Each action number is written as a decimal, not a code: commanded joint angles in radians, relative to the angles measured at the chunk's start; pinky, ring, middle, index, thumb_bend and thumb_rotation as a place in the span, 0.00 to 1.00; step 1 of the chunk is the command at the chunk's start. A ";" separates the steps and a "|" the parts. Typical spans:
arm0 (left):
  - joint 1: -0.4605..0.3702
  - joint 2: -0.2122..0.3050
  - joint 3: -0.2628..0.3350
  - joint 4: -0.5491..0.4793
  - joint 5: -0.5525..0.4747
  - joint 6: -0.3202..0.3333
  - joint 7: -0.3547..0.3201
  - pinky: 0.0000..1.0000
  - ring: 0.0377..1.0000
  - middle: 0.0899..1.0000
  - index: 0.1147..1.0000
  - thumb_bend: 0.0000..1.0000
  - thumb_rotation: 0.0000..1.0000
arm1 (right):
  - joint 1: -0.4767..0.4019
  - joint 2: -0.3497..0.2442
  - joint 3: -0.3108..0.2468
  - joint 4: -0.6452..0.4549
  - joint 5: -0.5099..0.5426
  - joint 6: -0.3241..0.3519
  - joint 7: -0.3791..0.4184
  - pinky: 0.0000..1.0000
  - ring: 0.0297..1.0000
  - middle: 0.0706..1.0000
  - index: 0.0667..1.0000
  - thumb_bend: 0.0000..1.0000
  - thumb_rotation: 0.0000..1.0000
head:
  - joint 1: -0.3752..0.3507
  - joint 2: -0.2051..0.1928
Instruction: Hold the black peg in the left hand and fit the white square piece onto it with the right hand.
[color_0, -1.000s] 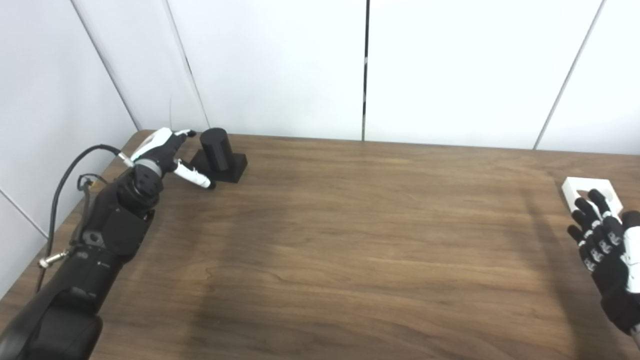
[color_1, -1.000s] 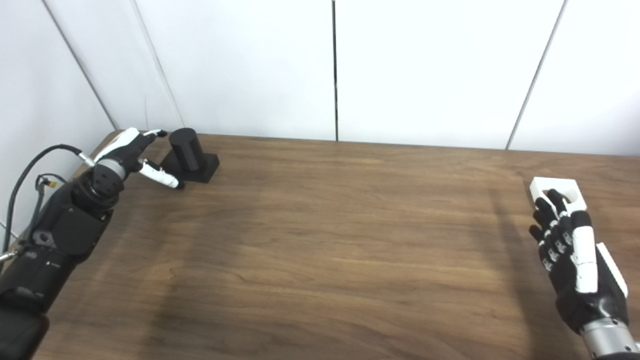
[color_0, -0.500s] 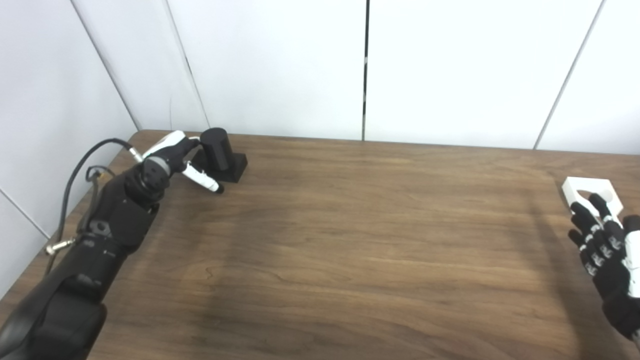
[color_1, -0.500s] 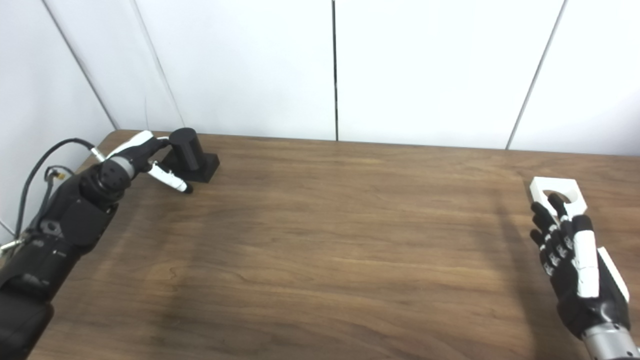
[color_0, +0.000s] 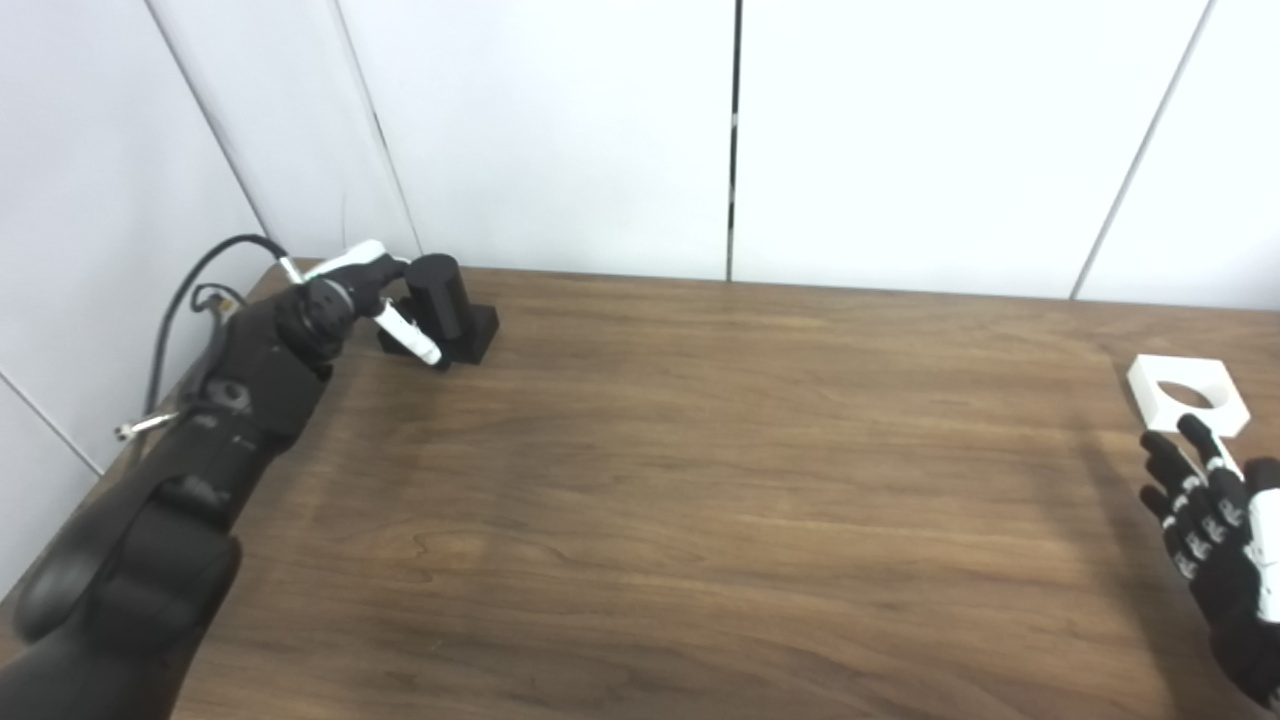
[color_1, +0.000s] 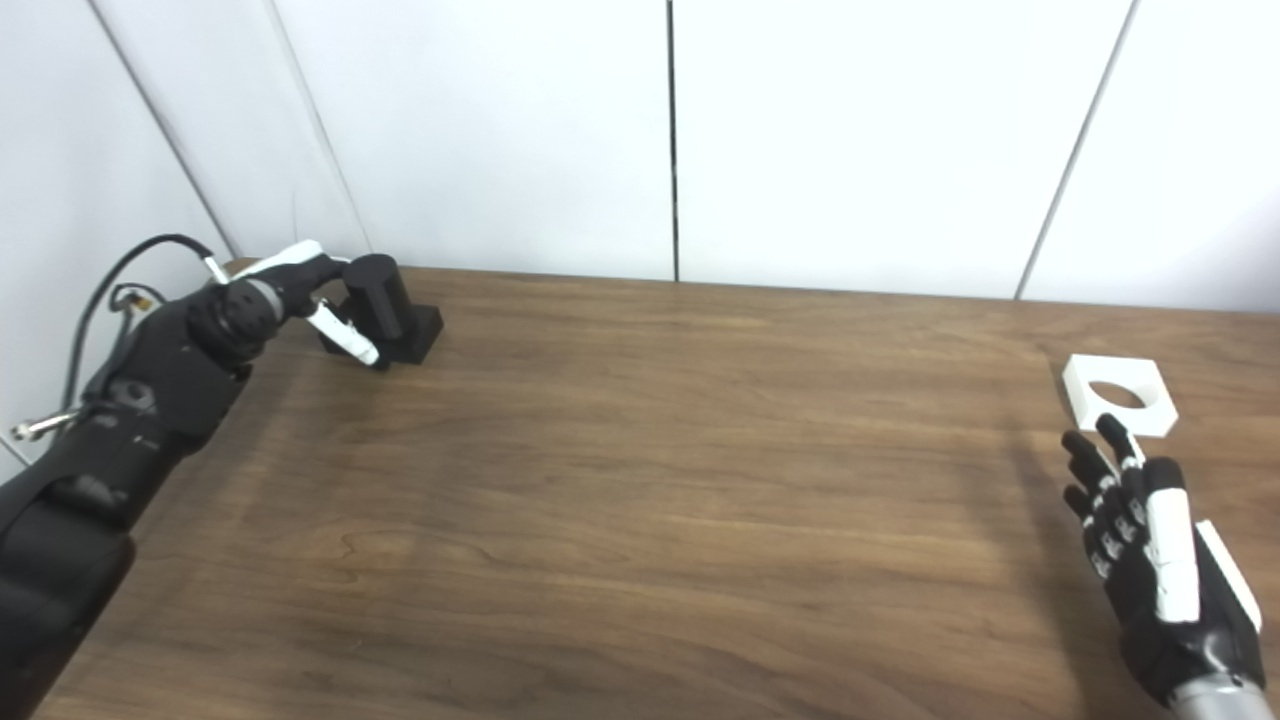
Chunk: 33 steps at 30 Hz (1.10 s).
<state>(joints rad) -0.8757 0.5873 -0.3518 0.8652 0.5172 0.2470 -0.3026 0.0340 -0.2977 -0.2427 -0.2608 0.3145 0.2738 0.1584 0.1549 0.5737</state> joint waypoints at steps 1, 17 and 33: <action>-0.093 0.010 -0.009 0.033 0.026 -0.038 0.046 1.00 1.00 1.00 0.87 0.97 0.16 | -0.013 -0.016 -0.011 -0.029 0.006 -0.042 0.007 1.00 1.00 0.95 1.00 0.61 1.00 | 0.000 0.000; -0.120 -0.037 -0.130 0.240 0.143 -0.202 0.322 1.00 1.00 0.87 0.44 0.57 0.07 | -0.015 -0.021 -0.041 -0.049 0.017 -0.016 -0.003 1.00 0.96 0.91 1.00 0.62 1.00 | 0.001 0.014; -0.096 -0.055 -0.137 0.247 0.147 -0.196 0.354 1.00 0.97 0.79 0.42 0.52 0.05 | -0.029 -0.021 -0.046 -0.034 0.027 -0.015 -0.003 1.00 0.98 0.93 1.00 0.63 1.00 | 0.010 0.017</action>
<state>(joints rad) -0.9485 0.5214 -0.4878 1.1142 0.6513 0.0425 0.0377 0.0368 -0.2986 -0.2763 -0.2716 0.3280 0.2780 0.1551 0.1641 0.5906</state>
